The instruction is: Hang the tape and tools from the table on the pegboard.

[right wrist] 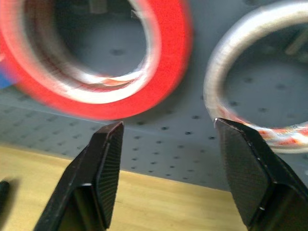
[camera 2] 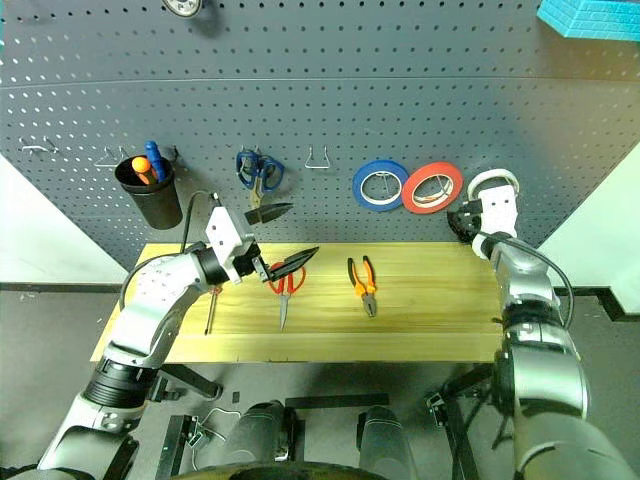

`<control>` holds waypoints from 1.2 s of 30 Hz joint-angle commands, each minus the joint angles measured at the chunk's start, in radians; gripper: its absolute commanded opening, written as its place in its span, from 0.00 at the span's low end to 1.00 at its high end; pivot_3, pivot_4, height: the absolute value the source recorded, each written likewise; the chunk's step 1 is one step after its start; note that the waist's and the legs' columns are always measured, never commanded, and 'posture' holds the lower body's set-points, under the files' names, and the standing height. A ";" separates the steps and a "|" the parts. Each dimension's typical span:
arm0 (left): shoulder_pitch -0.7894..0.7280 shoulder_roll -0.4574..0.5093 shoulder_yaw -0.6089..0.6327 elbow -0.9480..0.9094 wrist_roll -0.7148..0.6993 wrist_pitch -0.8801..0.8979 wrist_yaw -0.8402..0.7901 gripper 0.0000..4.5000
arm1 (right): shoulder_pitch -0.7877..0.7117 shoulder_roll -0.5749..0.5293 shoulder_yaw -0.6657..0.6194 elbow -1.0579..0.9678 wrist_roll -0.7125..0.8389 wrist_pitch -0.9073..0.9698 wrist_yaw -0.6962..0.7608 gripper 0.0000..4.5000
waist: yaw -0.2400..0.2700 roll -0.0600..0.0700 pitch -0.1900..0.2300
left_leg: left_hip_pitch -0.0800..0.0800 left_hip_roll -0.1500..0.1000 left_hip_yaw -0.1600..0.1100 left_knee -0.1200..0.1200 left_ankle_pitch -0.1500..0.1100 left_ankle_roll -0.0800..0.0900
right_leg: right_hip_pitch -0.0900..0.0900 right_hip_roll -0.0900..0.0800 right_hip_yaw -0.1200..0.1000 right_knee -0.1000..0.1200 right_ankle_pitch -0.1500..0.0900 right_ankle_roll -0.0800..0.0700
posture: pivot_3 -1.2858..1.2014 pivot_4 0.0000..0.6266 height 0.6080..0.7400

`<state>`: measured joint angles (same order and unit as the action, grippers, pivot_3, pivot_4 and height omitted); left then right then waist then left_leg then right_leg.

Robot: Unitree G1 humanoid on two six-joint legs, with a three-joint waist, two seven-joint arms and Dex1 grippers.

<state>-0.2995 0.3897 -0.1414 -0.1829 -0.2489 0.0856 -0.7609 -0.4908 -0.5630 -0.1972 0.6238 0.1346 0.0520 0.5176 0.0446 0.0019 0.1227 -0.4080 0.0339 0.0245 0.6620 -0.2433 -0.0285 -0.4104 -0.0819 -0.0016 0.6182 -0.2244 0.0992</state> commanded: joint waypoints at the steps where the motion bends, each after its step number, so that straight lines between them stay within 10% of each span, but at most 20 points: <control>1: 0.030 0.020 0.021 -0.047 -0.001 -0.002 0.003 1.00 | 0.150 -0.040 -0.011 -0.495 0.098 0.235 0.037 0.69 | -0.002 0.000 0.000 | 0.000 0.000 0.000 0.000 0.000 0.000 | 0.000 0.000 0.000 0.000 0.000 0.000 | 0.58 0.15 0.82; 9: 0.078 0.100 0.041 -0.013 0.034 0.098 0.030 1.00 | 0.270 -0.002 0.082 -1.049 0.379 0.611 0.087 0.69 | -0.008 -0.007 0.008 | 0.003 0.003 0.000 0.001 -0.001 0.001 | 0.000 0.001 -0.001 0.000 -0.002 0.000 | 0.57 0.22 0.82; 21: 0.197 0.170 0.004 -0.076 0.151 0.308 0.122 1.00 | 0.063 0.450 0.330 -0.763 0.098 0.764 -0.402 0.69 | -0.007 -0.011 0.079 | -0.020 0.005 0.004 0.001 -0.002 0.002 | -0.024 -0.001 -0.001 0.001 0.002 -0.007 | 0.56 0.44 0.82; 36: 0.272 0.165 0.030 -0.222 0.109 0.337 0.107 1.00 | 0.072 0.487 0.320 -0.716 -0.034 0.981 -0.535 0.69 | -0.009 -0.009 0.158 | -0.025 0.008 0.003 -0.001 -0.003 0.005 | -0.033 0.000 -0.001 0.003 -0.001 -0.008 | 0.55 0.53 0.82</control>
<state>-0.0251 0.5585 -0.1333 -0.3667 -0.1211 0.4452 -0.6485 -0.4115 -0.0776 0.1248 -0.0769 0.1125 1.0242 -0.0139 0.0352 -0.0070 0.2808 -0.4337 0.0417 0.0281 0.6612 -0.2467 -0.0238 -0.4431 -0.0816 -0.0024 0.6208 -0.2255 0.0908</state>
